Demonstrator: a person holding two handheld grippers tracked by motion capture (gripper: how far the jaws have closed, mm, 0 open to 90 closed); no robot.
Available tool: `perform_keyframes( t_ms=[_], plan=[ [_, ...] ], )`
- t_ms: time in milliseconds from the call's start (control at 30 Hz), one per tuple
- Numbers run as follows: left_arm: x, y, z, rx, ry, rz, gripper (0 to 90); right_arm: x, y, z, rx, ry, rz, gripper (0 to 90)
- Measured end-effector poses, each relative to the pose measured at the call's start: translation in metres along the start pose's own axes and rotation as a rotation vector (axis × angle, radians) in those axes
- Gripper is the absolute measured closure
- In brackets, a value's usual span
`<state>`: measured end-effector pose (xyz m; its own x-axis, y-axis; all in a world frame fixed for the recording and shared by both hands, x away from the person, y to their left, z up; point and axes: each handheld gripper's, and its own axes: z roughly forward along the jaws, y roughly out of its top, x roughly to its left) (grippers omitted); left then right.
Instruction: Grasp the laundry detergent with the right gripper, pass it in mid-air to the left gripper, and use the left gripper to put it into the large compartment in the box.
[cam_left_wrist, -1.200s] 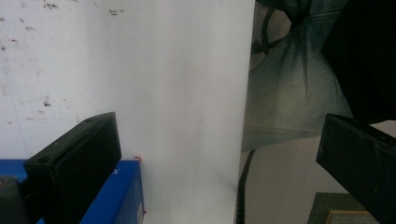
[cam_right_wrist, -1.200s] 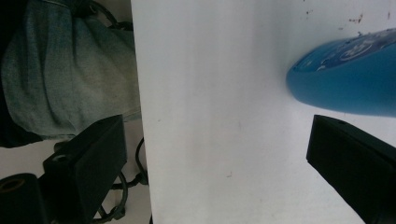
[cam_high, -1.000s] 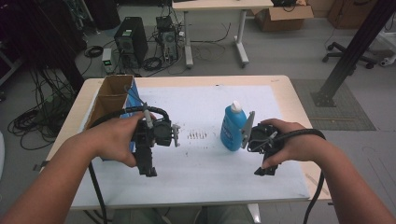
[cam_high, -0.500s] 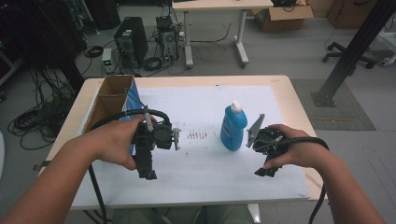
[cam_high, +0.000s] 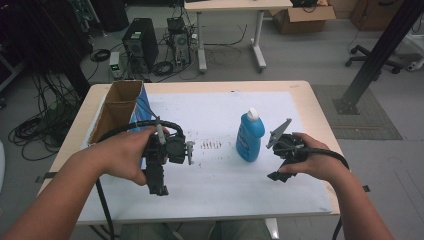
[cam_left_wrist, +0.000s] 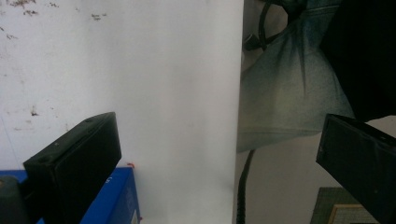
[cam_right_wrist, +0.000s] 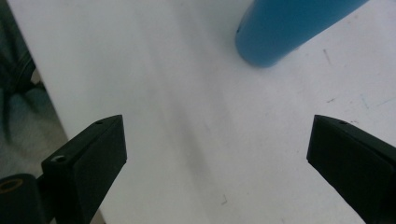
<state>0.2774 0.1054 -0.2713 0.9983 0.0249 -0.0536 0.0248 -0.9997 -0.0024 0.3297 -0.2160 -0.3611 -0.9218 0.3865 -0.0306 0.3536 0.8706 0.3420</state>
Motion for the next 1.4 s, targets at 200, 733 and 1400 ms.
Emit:
perform_keyframes(
  t_ms=[200,733,1400],
  plan=[
    [0.0,0.001,0.001,0.001,0.001,-0.003,0.2,-0.001,-0.001,0.004,-0.057,-0.017,0.035,4.4],
    [-0.008,0.001,0.001,-0.023,0.018,0.021,0.2,-0.006,0.0,0.017,-0.249,-0.063,0.137,3.9],
    [-0.002,-0.003,0.004,-0.022,0.04,0.006,0.2,-0.007,0.003,0.029,-0.432,-0.148,0.252,3.3]
  ],
)
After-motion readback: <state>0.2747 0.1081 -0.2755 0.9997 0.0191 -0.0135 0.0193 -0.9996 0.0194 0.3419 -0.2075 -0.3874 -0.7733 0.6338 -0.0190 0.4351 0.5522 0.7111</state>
